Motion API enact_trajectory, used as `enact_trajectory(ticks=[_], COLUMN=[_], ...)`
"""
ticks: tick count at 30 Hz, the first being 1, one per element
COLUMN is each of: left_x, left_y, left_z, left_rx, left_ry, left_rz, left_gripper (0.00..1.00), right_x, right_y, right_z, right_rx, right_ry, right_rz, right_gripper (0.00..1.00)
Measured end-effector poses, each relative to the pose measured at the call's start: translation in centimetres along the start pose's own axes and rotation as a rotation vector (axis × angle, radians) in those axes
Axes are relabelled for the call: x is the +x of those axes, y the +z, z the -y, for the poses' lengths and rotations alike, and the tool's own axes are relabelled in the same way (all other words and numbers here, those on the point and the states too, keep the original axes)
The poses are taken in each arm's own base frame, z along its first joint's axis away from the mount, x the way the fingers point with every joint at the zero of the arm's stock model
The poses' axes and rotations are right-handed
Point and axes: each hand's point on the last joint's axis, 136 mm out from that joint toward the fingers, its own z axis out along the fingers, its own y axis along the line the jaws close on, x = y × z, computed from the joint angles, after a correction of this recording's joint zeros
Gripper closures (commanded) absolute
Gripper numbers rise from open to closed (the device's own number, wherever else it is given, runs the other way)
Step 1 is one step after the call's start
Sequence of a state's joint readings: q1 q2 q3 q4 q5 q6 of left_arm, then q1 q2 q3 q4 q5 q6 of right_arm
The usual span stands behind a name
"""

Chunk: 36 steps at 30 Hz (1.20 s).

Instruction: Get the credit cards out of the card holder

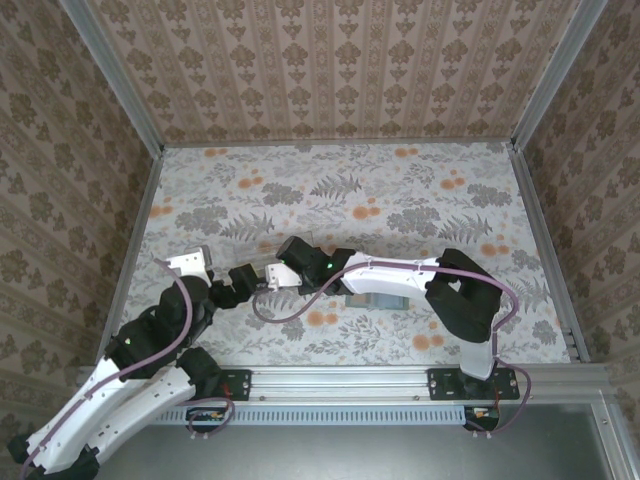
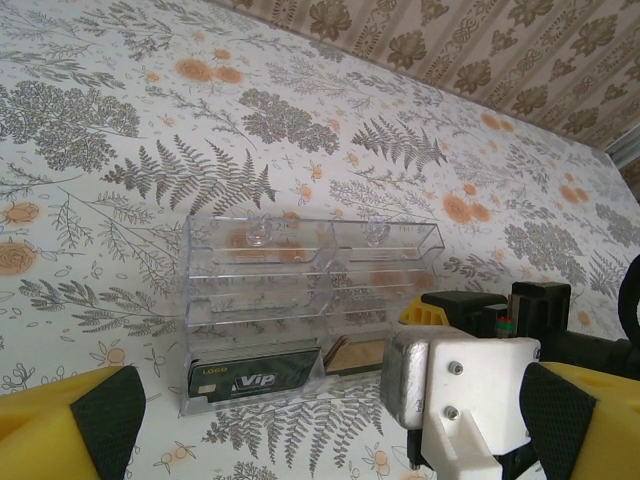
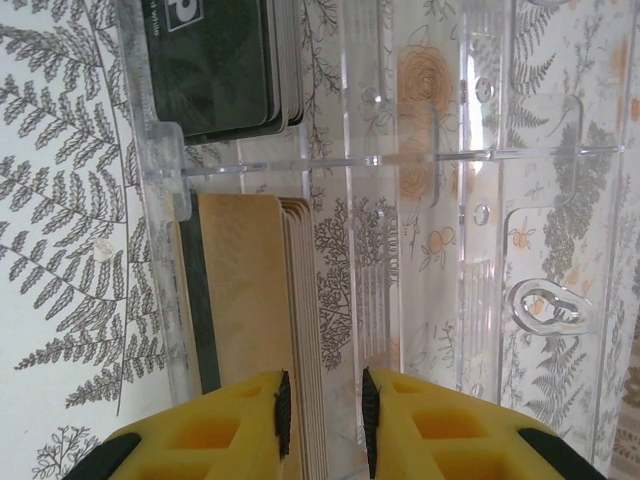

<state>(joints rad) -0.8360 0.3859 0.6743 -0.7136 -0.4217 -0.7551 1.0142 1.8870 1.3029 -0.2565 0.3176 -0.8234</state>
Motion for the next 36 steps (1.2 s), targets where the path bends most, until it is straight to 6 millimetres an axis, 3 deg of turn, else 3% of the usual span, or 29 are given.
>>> enact_trajectory(ticks=[5, 9, 13, 19, 22, 26, 30, 36], left_x=[0.5, 1.1, 1.2, 4.9, 7.1, 10.1, 11.7, 14.0], left_y=[0.4, 1.4, 3.0, 6.8, 8.7, 10.8, 13.0, 15.8], left_z=[0.4, 1.4, 3.7, 5.8, 7.3, 9.5, 12.2, 14.3], left_rx=[0.005, 0.027, 0.084, 0.101, 0.123, 0.130, 0.155, 0.163], left_ry=[0.016, 0.031, 0.025, 0.056, 0.075, 0.126, 0.141, 0.136], left_rz=[-0.028, -0.072, -0.100, -0.271, -0.346, -0.448, -0.494, -0.551], left_gripper=[0.00, 0.00, 0.02, 0.14, 0.16, 0.22, 0.23, 0.29], right_x=[-0.1, 0.9, 3.9, 10.1, 14.0, 17.8, 19.8, 22.2], right_y=[-0.2, -2.6, -5.7, -9.6, -9.8, -8.2, -7.0, -5.9], right_z=[0.7, 1.8, 3.1, 4.4, 2.9, -1.2, -4.2, -6.2], right_rx=[0.028, 0.065, 0.109, 0.182, 0.187, 0.131, 0.066, 0.032], right_ry=[0.069, 0.205, 0.427, 0.917, 1.137, 1.341, 1.474, 1.630], right_rz=[0.011, 0.030, 0.039, 0.088, 0.059, -0.026, -0.095, -0.165], right_gripper=[0.71, 0.72, 0.73, 0.81, 0.81, 0.82, 0.83, 0.83])
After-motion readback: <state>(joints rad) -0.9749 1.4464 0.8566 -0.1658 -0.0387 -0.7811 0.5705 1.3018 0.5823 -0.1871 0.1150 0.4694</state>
